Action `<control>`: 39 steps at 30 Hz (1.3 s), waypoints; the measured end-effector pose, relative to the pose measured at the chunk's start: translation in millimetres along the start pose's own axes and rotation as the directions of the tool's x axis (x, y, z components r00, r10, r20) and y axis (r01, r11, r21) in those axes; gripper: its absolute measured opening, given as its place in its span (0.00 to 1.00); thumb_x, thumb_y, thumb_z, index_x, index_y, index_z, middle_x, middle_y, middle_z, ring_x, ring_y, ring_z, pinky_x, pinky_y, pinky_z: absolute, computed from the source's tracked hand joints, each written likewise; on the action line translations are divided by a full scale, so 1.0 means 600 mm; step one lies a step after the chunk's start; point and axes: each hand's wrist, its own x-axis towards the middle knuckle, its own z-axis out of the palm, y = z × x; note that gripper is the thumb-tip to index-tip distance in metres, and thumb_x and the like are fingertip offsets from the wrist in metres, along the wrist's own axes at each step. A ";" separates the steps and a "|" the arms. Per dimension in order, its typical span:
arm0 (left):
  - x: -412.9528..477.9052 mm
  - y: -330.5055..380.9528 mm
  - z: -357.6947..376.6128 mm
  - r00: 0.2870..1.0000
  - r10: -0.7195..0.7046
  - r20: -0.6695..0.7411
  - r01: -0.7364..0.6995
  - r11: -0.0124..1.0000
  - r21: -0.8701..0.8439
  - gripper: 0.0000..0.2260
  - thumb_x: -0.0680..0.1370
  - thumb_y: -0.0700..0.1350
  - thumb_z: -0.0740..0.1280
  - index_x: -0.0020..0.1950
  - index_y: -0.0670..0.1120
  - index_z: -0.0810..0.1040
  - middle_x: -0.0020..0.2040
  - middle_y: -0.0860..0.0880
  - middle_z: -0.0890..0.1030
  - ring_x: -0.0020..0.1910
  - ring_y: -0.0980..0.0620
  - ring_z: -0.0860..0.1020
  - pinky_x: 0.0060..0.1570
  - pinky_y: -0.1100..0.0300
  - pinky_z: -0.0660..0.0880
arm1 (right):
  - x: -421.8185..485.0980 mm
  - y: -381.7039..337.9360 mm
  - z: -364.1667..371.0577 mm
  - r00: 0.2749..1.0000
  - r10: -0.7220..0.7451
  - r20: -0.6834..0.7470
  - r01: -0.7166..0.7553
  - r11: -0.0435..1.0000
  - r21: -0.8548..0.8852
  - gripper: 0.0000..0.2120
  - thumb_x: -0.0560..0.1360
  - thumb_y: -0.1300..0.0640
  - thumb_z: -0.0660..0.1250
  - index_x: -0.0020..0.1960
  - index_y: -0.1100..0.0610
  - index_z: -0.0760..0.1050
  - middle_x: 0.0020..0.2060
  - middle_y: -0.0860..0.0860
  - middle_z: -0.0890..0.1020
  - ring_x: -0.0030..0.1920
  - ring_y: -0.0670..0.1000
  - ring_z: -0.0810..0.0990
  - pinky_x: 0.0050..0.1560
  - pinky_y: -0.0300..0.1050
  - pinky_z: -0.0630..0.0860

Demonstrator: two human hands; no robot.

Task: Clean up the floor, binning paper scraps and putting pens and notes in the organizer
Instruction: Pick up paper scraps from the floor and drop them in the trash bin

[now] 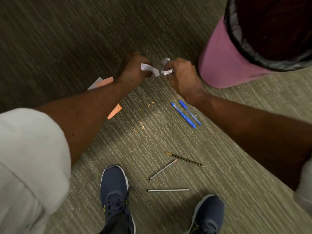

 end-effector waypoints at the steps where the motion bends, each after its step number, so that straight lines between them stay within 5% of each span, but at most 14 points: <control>1: -0.004 0.025 -0.008 1.000 0.009 0.005 -0.009 1.000 -0.006 0.09 0.69 0.49 0.77 0.38 0.43 0.83 0.34 0.49 0.81 0.33 0.55 0.77 0.35 0.58 0.72 | -0.008 -0.001 -0.020 1.000 0.006 -0.001 -0.006 1.000 -0.004 0.11 0.73 0.59 0.67 0.54 0.52 0.80 0.52 0.53 0.82 0.51 0.57 0.82 0.48 0.45 0.75; 5: -0.012 0.132 -0.062 0.998 0.043 -0.043 -0.042 0.999 0.025 0.12 0.70 0.53 0.72 0.40 0.44 0.84 0.37 0.44 0.81 0.35 0.56 0.76 0.36 0.53 0.72 | -0.024 -0.009 -0.108 0.999 0.041 -0.019 -0.040 0.999 0.025 0.12 0.73 0.60 0.68 0.55 0.51 0.80 0.50 0.53 0.81 0.47 0.59 0.82 0.47 0.53 0.79; 11: -0.007 0.271 -0.127 0.997 0.048 -0.067 -0.049 0.999 -0.015 0.17 0.77 0.55 0.66 0.36 0.43 0.78 0.32 0.45 0.76 0.33 0.57 0.71 0.35 0.52 0.70 | -0.039 -0.022 -0.256 0.994 0.031 -0.101 -0.028 0.999 0.036 0.10 0.77 0.53 0.65 0.56 0.53 0.80 0.50 0.54 0.82 0.49 0.56 0.82 0.47 0.51 0.78; 18: 0.019 0.402 -0.134 0.994 0.003 -0.108 0.006 0.997 0.078 0.14 0.83 0.47 0.59 0.59 0.39 0.76 0.54 0.39 0.81 0.54 0.41 0.80 0.49 0.53 0.73 | -0.060 0.009 -0.402 0.973 0.176 -0.147 -0.176 0.984 0.016 0.11 0.77 0.54 0.65 0.58 0.53 0.79 0.51 0.56 0.82 0.51 0.59 0.81 0.50 0.54 0.77; 22: 0.043 0.480 -0.118 0.992 -0.102 -0.069 0.102 0.995 -0.005 0.13 0.82 0.44 0.59 0.63 0.39 0.74 0.58 0.39 0.80 0.57 0.42 0.78 0.52 0.55 0.72 | -0.073 0.041 -0.459 0.958 0.243 -0.153 -0.245 0.970 0.004 0.11 0.77 0.56 0.66 0.57 0.55 0.79 0.50 0.56 0.84 0.51 0.59 0.82 0.51 0.52 0.77; 27: 0.073 0.560 -0.092 0.971 -0.239 0.008 0.236 0.955 -0.181 0.21 0.79 0.53 0.65 0.64 0.38 0.75 0.61 0.39 0.80 0.58 0.41 0.80 0.57 0.52 0.78 | -0.089 0.082 -0.495 0.932 0.303 -0.200 -0.291 0.953 0.088 0.11 0.75 0.57 0.65 0.55 0.56 0.81 0.47 0.55 0.86 0.46 0.57 0.84 0.47 0.49 0.79; 31: 0.100 0.596 -0.066 0.937 -0.337 0.090 0.348 0.881 -0.322 0.26 0.76 0.60 0.64 0.58 0.37 0.77 0.58 0.36 0.80 0.54 0.38 0.82 0.54 0.45 0.81 | -0.098 0.108 -0.511 0.917 0.354 -0.184 -0.331 0.933 0.141 0.17 0.72 0.60 0.65 0.60 0.57 0.81 0.50 0.55 0.86 0.46 0.51 0.84 0.53 0.49 0.80; 35: 0.100 0.634 -0.058 0.942 -0.333 0.050 0.330 0.883 -0.333 0.21 0.81 0.57 0.61 0.34 0.45 0.71 0.39 0.43 0.78 0.50 0.40 0.83 0.53 0.45 0.80 | -0.110 0.117 -0.526 0.917 0.367 -0.160 -0.355 0.930 0.099 0.21 0.73 0.64 0.67 0.66 0.57 0.78 0.58 0.55 0.83 0.55 0.54 0.83 0.59 0.49 0.79; 39: 0.091 0.644 -0.063 0.945 -0.323 0.055 0.324 0.896 -0.305 0.20 0.82 0.57 0.59 0.34 0.49 0.67 0.36 0.49 0.72 0.51 0.39 0.83 0.54 0.43 0.79 | -0.118 0.132 -0.527 0.915 0.367 -0.168 -0.356 0.930 0.092 0.21 0.73 0.63 0.67 0.66 0.57 0.77 0.59 0.56 0.82 0.56 0.55 0.82 0.58 0.51 0.79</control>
